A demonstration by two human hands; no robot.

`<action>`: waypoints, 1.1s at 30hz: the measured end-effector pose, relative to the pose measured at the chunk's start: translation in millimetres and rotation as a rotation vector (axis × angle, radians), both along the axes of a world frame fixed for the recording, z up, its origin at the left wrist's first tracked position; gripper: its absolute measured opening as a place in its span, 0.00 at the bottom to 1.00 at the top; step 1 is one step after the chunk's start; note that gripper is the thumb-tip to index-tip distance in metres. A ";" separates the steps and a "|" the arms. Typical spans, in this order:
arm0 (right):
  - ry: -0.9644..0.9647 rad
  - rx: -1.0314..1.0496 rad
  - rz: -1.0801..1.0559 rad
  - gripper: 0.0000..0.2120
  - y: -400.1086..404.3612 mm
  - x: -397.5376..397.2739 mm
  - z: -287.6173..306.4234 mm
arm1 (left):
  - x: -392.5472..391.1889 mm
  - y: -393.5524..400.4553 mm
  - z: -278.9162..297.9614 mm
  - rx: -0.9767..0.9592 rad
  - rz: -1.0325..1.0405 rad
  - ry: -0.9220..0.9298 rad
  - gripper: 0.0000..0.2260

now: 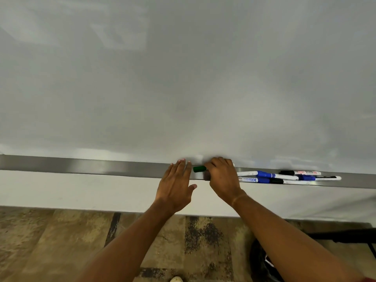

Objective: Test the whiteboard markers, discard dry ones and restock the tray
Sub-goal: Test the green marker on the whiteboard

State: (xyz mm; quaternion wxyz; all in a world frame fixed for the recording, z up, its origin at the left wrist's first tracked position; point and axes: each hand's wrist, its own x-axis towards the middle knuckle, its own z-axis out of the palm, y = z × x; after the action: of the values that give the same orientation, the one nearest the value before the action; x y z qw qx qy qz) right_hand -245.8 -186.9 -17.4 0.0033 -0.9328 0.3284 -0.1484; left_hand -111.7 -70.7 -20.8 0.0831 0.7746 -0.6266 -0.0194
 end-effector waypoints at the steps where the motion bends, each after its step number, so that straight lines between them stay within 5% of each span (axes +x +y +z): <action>1: -0.011 -0.011 0.021 0.17 2.6 1.1 2.5 | 1.6 -1.2 2.3 -0.030 -0.004 -0.004 0.30; 16: -0.150 0.034 0.073 0.14 53.0 -13.7 37.6 | 12.9 23.1 36.2 -0.402 -0.210 -0.040 0.13; 30: -0.247 -0.082 0.165 0.11 119.3 -49.0 62.3 | -19.2 90.3 62.6 -0.299 -0.225 0.029 0.07; 33: -0.325 -0.059 0.070 0.13 118.6 -83.2 58.2 | -0.6 126.2 63.0 -0.269 -0.057 0.039 0.09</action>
State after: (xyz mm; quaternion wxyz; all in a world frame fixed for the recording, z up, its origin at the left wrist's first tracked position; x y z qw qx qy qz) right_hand -329.0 -68.2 40.7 0.0341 -0.9071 0.2864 -0.3065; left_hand -112.3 55.5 42.2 0.1978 0.7379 -0.6436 0.0472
